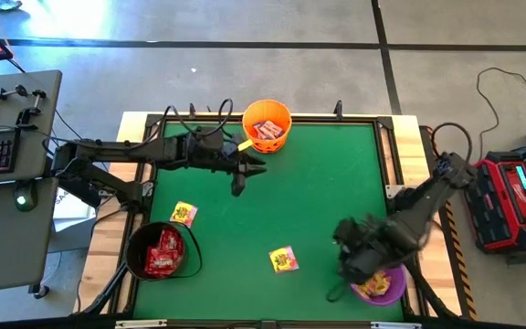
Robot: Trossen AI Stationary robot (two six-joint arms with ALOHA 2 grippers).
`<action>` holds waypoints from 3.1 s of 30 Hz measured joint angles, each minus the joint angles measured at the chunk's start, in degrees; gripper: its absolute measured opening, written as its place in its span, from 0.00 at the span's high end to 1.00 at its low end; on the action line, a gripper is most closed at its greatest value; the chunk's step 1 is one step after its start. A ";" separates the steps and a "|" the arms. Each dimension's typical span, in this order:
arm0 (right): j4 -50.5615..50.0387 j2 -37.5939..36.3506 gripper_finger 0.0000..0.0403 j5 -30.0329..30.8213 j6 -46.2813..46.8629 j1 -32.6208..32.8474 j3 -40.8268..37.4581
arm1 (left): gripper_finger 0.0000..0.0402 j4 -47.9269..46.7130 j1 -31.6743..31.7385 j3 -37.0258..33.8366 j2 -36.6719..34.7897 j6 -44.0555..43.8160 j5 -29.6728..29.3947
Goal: Sort candy by brand, put in halloween buckets
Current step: Put the yellow candy into the purple bucket
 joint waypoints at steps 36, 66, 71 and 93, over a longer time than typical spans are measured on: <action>60.42 17.97 0.51 -6.31 -54.47 -12.98 -25.47 | 0.87 -17.86 3.89 -0.26 0.00 -2.02 -0.14; 40.23 -1.80 1.00 -5.15 -13.30 -12.15 -23.53 | 0.87 -18.92 3.84 -0.26 0.00 2.44 1.12; 17.36 -7.01 1.00 -4.80 -5.86 -9.25 -15.99 | 0.87 -18.92 3.84 -0.26 0.00 3.18 1.17; 8.03 -14.56 1.00 -11.81 21.13 20.23 -19.20 | 0.87 -25.39 5.07 -0.26 0.00 -0.43 -3.27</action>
